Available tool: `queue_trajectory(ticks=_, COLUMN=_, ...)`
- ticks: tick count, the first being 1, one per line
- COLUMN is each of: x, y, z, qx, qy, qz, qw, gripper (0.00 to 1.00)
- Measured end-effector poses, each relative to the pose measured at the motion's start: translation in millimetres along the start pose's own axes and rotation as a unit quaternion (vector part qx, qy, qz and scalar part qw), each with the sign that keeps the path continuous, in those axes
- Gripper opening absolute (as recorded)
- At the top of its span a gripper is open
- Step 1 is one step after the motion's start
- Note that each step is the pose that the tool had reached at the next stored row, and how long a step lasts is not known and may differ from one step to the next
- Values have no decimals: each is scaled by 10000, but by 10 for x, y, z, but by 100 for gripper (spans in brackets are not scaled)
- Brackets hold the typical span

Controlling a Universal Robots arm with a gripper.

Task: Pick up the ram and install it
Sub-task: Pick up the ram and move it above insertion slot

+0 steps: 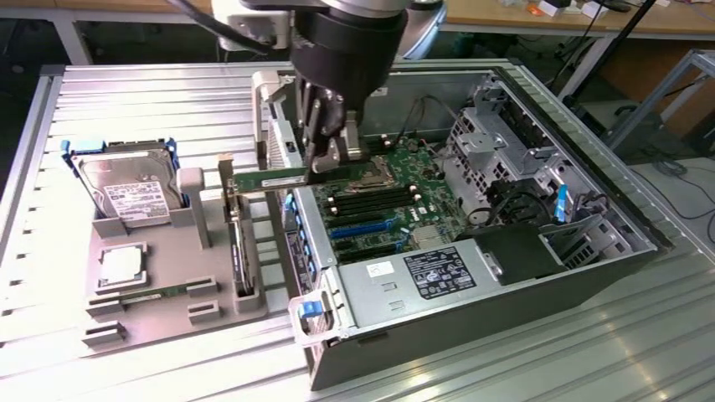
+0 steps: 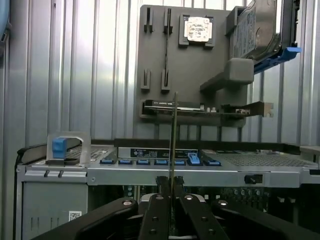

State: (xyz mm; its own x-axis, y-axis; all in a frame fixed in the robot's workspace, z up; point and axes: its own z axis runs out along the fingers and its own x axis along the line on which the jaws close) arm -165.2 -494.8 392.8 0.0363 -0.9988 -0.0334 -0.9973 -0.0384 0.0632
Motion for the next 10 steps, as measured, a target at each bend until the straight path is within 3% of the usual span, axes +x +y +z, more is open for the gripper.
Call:
queue_trajectory(ticks=2, x=4, y=-161, z=-17, qx=-1, qy=-9, qz=0, qw=10000, gripper=14)
queue_trajectory(ticks=5, x=5, y=-327, z=-28, qx=0, qy=-23, qz=-2, qw=10000, gripper=14)
queue_trajectory(ticks=6, x=3, y=-430, z=-35, qx=0, qy=-34, qz=-3, qw=10000, gripper=14)
queue_trajectory(ticks=10, x=-32, y=-612, z=-45, qx=2, qy=-53, qz=-4, qw=10000, gripper=14)
